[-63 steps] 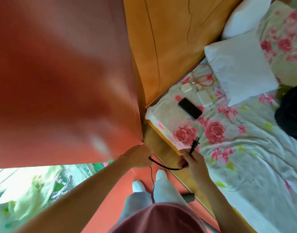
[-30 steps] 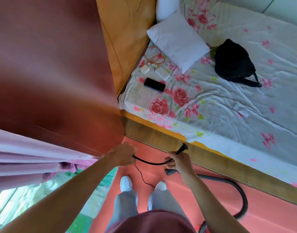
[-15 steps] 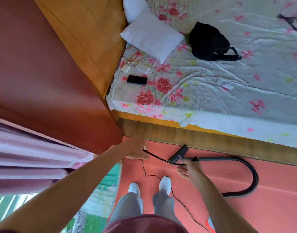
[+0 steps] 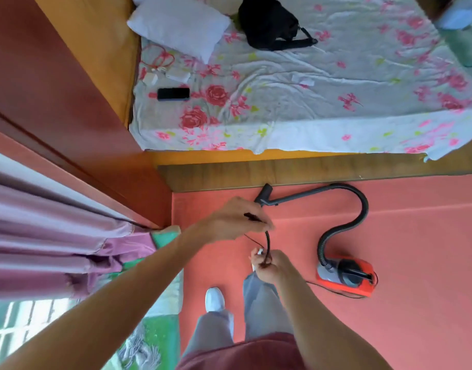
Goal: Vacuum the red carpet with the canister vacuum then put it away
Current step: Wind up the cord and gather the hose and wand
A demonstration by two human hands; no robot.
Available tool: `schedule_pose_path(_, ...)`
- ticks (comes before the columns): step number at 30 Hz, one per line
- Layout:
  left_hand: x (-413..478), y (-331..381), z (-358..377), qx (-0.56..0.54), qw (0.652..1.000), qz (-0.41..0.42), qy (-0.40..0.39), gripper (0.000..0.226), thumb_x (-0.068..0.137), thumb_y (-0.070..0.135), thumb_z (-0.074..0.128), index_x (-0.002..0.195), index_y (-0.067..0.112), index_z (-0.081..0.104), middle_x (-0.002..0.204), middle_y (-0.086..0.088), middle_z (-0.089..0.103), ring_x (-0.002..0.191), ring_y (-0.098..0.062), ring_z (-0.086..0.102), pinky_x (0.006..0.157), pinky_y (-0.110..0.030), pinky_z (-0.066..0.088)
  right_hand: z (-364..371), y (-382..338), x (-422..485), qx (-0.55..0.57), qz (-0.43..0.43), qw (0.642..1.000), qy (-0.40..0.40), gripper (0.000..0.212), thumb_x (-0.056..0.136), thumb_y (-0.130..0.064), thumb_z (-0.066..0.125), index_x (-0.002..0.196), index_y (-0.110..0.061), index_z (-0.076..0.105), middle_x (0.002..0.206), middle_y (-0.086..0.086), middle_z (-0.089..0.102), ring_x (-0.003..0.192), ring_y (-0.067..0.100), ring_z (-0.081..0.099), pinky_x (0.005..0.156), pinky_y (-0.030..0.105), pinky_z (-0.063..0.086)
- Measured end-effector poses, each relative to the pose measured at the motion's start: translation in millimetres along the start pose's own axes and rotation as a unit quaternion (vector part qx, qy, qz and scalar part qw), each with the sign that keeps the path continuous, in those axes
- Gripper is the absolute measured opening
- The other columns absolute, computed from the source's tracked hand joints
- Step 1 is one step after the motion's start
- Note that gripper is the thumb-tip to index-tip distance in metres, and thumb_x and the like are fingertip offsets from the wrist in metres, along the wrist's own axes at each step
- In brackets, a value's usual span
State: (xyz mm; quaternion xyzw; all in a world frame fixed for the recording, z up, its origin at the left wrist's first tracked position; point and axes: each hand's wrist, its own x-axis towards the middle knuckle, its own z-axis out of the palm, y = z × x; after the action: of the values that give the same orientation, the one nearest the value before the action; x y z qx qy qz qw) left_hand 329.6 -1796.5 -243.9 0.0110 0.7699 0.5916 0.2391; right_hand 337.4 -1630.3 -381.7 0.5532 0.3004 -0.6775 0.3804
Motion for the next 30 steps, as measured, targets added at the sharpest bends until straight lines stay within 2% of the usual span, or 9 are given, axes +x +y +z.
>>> schedule_pose_path(3,-33,9,26,-0.076,0.995,-0.007,-0.058,0.018,0.088,-0.001,0.067,0.097,0.01,0.078,0.076,0.005,0.069,0.075,-0.006,0.059,0.072,-0.019,0.044,-6,30,-24,0.039,0.034,0.996,-0.078,0.022,0.09,-0.001,0.033,0.091,0.006,0.054,0.094,0.027,0.06,0.061,0.036,0.066,0.047,0.033,0.055)
schedule_pose_path(6,-59,7,41,-0.177,0.981,-0.012,-0.08,0.018,0.085,0.002,0.066,0.101,-0.003,0.074,0.083,-0.014,0.069,0.078,-0.016,0.059,0.073,-0.019,0.045,-5,39,-40,0.029,-0.024,0.989,-0.143,0.019,0.079,0.006,0.04,0.082,0.004,0.059,0.077,0.016,0.066,0.08,0.026,0.062,0.072,0.035,0.049)
schedule_pose_path(8,-74,3,53,-0.243,0.967,-0.01,-0.078,0.018,0.083,0.0,0.063,0.098,-0.005,0.073,0.074,-0.008,0.067,0.071,-0.012,0.057,0.069,-0.016,0.042,-13,36,-49,-0.109,-0.115,0.977,-0.14,0.023,0.087,0.011,0.038,0.077,-0.005,0.051,0.057,0.0,0.057,0.06,0.011,0.058,0.059,0.021,0.047)
schedule_pose_path(11,-94,-6,71,-0.314,0.948,0.005,-0.048,0.024,0.082,-0.005,0.059,0.092,0.005,0.078,0.061,0.001,0.053,0.058,-0.007,0.044,0.062,-0.015,0.037,-42,30,-57,-0.321,-0.267,0.906,-0.064,0.009,0.092,-0.013,0.057,0.089,-0.009,0.065,0.073,0.001,0.069,0.063,0.005,0.063,0.057,0.016,0.052)
schedule_pose_path(14,-105,-17,90,-0.351,0.936,-0.008,0.026,0.032,0.079,-0.006,0.064,0.101,0.012,0.078,0.083,-0.01,0.045,0.062,-0.008,0.046,0.063,-0.014,0.04,-60,4,-58,-0.046,-0.181,0.972,-0.14,0.02,0.1,-0.003,0.038,0.098,0.0,0.057,0.072,0.006,0.066,0.055,0.01,0.063,0.052,0.015,0.05)
schedule_pose_path(16,-106,-25,109,-0.38,0.916,-0.041,0.117,0.039,0.074,-0.01,0.069,0.107,0.01,0.074,0.085,-0.013,0.04,0.064,-0.012,0.049,0.065,-0.017,0.046,-71,-15,-63,0.147,-0.121,0.974,-0.119,0.035,0.101,0.001,0.018,0.084,-0.003,0.048,0.069,0.007,0.052,0.035,0.013,0.049,0.036,0.017,0.041)
schedule_pose_path(22,-69,-33,182,-0.4,0.835,-0.186,0.329,0.025,0.091,-0.014,0.053,0.099,0.006,0.065,0.047,0.003,0.045,0.045,-0.008,0.039,0.054,-0.027,0.057,-141,-39,-116,0.055,-0.188,0.977,-0.082,0.034,0.092,0.002,0.016,0.071,-0.015,0.036,0.056,-0.003,0.035,0.028,0.006,0.025,0.031,0.016,0.02)
schedule_pose_path(26,-34,-24,241,-0.465,0.782,-0.246,0.334,0.01,0.095,0.002,0.059,0.086,0.004,0.064,0.041,0.002,0.043,0.037,-0.011,0.043,0.042,-0.021,0.051,-172,-51,-163,-0.063,-0.224,0.969,-0.082,0.027,0.1,-0.006,0.032,0.08,-0.009,0.05,0.061,-0.004,0.03,0.03,0.004,0.022,0.032,0.017,0.017)
schedule_pose_path(30,2,-11,293,-0.602,0.729,-0.262,0.195,0.044,0.1,0.038,0.053,0.092,-0.005,0.059,0.059,-0.016,0.066,0.042,-0.023,0.065,0.041,-0.023,0.053,-191,-52,-202,-0.193,-0.297,0.933,-0.064,0.02,0.096,-0.008,0.042,0.093,-0.004,0.061,0.051,-0.007,0.028,0.036,0.005,0.019,0.036,0.019,0.014)
